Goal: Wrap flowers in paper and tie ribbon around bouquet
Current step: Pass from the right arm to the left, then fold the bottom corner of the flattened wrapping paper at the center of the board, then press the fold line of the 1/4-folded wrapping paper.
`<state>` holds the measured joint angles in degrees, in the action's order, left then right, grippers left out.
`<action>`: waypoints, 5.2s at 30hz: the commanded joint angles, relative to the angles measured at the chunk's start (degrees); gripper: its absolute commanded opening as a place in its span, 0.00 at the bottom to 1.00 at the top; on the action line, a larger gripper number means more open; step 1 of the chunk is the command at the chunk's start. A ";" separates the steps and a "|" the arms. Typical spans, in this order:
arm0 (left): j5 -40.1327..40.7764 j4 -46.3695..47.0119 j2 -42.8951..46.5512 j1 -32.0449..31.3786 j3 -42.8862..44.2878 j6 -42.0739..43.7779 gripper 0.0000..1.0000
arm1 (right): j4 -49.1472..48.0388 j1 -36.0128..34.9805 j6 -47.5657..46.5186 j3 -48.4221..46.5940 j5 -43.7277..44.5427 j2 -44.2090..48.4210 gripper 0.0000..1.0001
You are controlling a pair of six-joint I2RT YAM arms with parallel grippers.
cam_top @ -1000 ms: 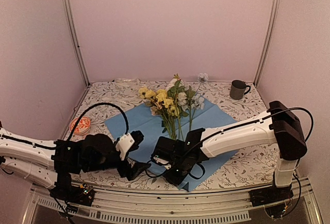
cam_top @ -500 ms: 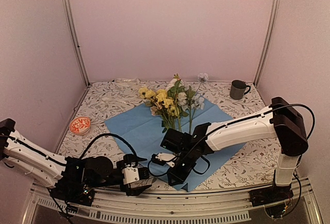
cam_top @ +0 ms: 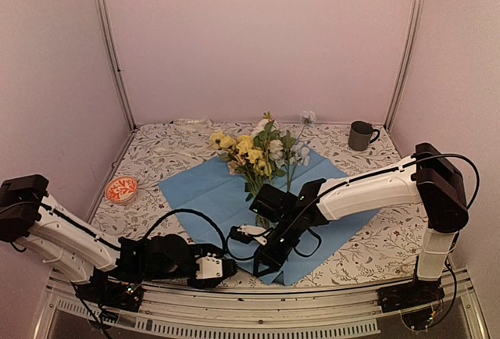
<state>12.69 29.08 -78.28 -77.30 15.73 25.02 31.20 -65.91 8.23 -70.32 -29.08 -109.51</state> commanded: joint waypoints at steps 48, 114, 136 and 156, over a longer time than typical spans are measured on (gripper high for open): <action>-29.43 -4.29 -0.84 26.42 4.72 -31.01 0.00 | -29.14 12.98 4.94 26.87 -10.34 14.40 0.70; -28.77 -18.12 -18.88 27.76 19.84 -30.26 0.00 | -11.46 21.76 7.54 23.44 6.96 24.98 0.31; -21.57 -22.57 -14.59 27.62 22.41 -33.62 0.30 | -22.01 13.80 19.21 35.74 2.86 15.78 0.04; -20.86 -30.76 -17.43 16.52 31.29 -24.04 0.28 | -22.95 13.79 19.11 32.14 -5.43 20.26 0.04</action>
<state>-4.73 -0.49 -93.65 -63.18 45.30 -0.12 9.04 -52.01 27.62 -37.12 -30.87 -91.35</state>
